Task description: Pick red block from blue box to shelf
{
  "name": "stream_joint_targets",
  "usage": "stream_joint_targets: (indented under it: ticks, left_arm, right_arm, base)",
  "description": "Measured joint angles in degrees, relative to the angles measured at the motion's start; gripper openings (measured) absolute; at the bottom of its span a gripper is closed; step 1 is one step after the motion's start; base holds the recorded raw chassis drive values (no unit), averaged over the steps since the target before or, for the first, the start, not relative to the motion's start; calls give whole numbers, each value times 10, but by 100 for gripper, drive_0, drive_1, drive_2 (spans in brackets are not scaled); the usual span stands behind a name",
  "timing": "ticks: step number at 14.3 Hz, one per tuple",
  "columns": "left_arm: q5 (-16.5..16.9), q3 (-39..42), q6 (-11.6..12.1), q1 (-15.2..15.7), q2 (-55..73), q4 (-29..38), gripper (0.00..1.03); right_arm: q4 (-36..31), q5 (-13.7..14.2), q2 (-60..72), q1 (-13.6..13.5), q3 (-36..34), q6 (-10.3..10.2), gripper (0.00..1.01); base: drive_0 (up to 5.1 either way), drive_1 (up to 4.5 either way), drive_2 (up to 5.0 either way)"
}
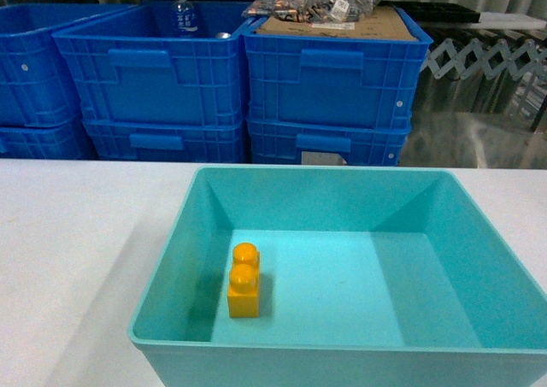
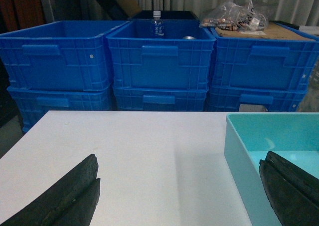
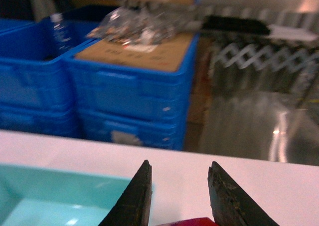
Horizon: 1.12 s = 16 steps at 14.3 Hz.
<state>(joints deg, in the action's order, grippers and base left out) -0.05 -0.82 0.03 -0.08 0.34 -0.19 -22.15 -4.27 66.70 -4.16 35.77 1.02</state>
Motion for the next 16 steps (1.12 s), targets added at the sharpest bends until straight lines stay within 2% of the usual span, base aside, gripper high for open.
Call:
stream_joint_targets:
  ticks: [1,2,3,4,5,7,10,12,14,16]
  left_arm:
    - [0,0,0,0,0,0,98]
    - [0,0,0,0,0,0,98]
    - [0,0,0,0,0,0,98]
    - [0,0,0,0,0,0,98]
    - [0,0,0,0,0,0,98]
    - [0,0,0,0,0,0,98]
    - [0,0,0,0,0,0,98]
    - [0,0,0,0,0,0,98]
    - [0,0,0,0,0,0,98]
    - [0,0,0,0,0,0,98]
  right_arm:
    - [-57,27,-45,46,-41,6,28]
    - [-109,59,-75,78,-83,12,28]
    - [-125,84,-107,92,-123,17,28]
    - [-113,97,-144,92,-149,9,28]
    - [-107,107,-194,82,-169,-7,28]
    - [-143,94,-221,64,-176,-26,28]
    - [-171,91,-193,55,-175,-18,28]
    - [-148,93,-212,49,-181,-19,28]
    - [-121,92,-245,45,-210,-34,28]
    - [-120,95,-264,37,-212,-39,28]
  base:
    - [0,0,0]
    - [0,0,0]
    - [0,0,0]
    - [0,0,0]
    - [0,0,0]
    - [0,0,0]
    - [0,0,0]
    - [0,0,0]
    - [0,0,0]
    - [0,0,0]
